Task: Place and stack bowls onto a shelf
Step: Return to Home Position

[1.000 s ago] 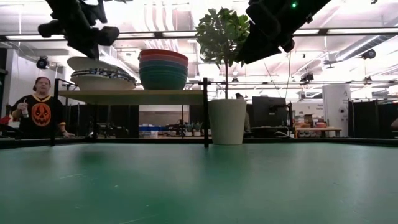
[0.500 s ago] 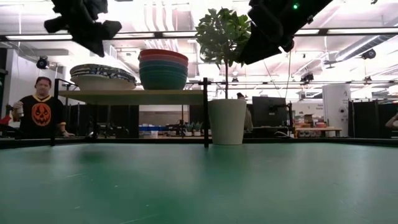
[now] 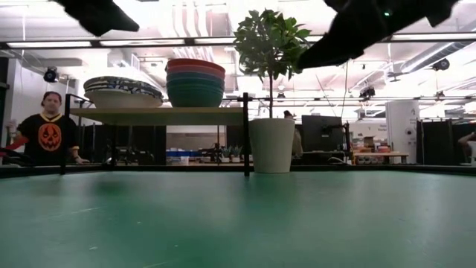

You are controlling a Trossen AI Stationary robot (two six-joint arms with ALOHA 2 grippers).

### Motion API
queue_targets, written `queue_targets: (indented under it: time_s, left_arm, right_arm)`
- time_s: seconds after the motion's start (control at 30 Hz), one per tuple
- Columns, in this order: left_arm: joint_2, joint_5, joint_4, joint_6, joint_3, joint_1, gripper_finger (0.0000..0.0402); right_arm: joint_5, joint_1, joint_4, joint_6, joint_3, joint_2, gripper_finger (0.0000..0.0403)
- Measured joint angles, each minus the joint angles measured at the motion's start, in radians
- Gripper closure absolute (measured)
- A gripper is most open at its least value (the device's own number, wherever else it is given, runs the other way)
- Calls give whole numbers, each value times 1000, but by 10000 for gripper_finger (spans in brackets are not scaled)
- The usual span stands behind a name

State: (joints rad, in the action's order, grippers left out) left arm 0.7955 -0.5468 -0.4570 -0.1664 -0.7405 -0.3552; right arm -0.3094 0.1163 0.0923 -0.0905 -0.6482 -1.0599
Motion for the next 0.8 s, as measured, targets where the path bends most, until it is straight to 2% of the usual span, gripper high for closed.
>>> queue_targets:
  time_s: [0.3,0.5,0.8]
  left_arm:
    - [-261,34,417,11,360,-28,401]
    - [-399,35,559,12,540,-27,401]
    - [-568,36,687,7,727,-27,401]
  right_arm:
    - [174,-78,157,14,220,250,188]
    - [183,-80,185,19,312,373,188]
    - [184,-80,207,40,462,582,188]
